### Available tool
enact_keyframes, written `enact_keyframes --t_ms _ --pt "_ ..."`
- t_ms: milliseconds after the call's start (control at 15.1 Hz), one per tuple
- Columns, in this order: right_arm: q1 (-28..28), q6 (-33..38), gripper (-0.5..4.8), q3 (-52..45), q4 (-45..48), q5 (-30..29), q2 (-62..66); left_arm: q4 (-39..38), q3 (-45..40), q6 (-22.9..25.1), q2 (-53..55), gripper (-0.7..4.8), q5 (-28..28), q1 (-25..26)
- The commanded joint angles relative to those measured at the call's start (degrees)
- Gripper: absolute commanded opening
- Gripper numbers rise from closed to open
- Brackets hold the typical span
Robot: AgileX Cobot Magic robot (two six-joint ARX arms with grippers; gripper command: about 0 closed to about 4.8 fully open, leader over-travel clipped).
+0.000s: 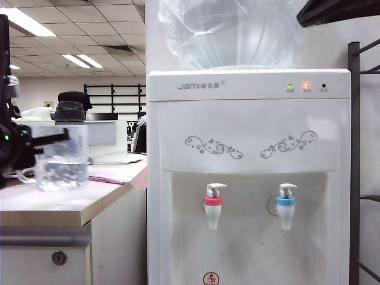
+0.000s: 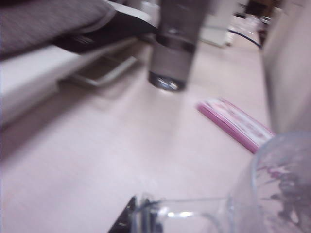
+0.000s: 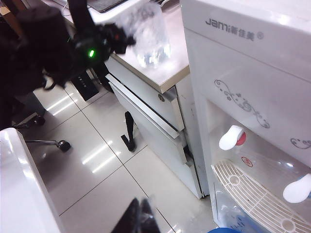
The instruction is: Pick up the plastic mug from the left desk, go to the hot water outlet of the water dispenser, press the vertical switch to get some water, then put the mug back on the desk.
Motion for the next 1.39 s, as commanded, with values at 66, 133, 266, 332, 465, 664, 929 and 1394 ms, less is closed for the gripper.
enact_keyframes --t_ms 66,133,266,332,465,664,929,1394 --pt "0.1 0.1 -0.01 0.2 0.8 -0.2 -0.1 0.0 11.0 -0.2 5.9 -0.05 2.4 6.2" --pt "0.1 0.1 -0.01 0.2 0.8 -0.2 -0.1 -0.3 12.0 -0.2 6.9 -0.05 2.4 6.2" --pt "0.1 0.1 -0.01 0.2 0.8 -0.2 -0.1 -0.1 14.7 -0.4 13.6 -0.05 2.4 6.1" --pt "0.0 0.1 -0.01 0.2 0.8 -0.2 -0.1 1.2 14.8 -0.4 14.9 -0.05 2.3 6.1" --pt "0.0 0.1 -0.01 0.2 0.8 -0.2 -0.1 3.8 14.8 -0.4 18.6 -0.05 2.3 6.0" --pt "0.1 0.1 -0.01 0.2 0.8 -0.2 -0.1 7.5 14.8 -0.4 18.6 -0.05 2.3 6.0" --pt "0.1 0.1 -0.01 0.2 0.8 -0.2 -0.1 6.6 14.8 -0.4 18.6 -0.05 2.3 6.0" --pt "0.1 0.1 -0.01 0.2 0.8 -0.2 -0.1 7.9 14.7 4.7 18.6 0.05 2.1 6.0"
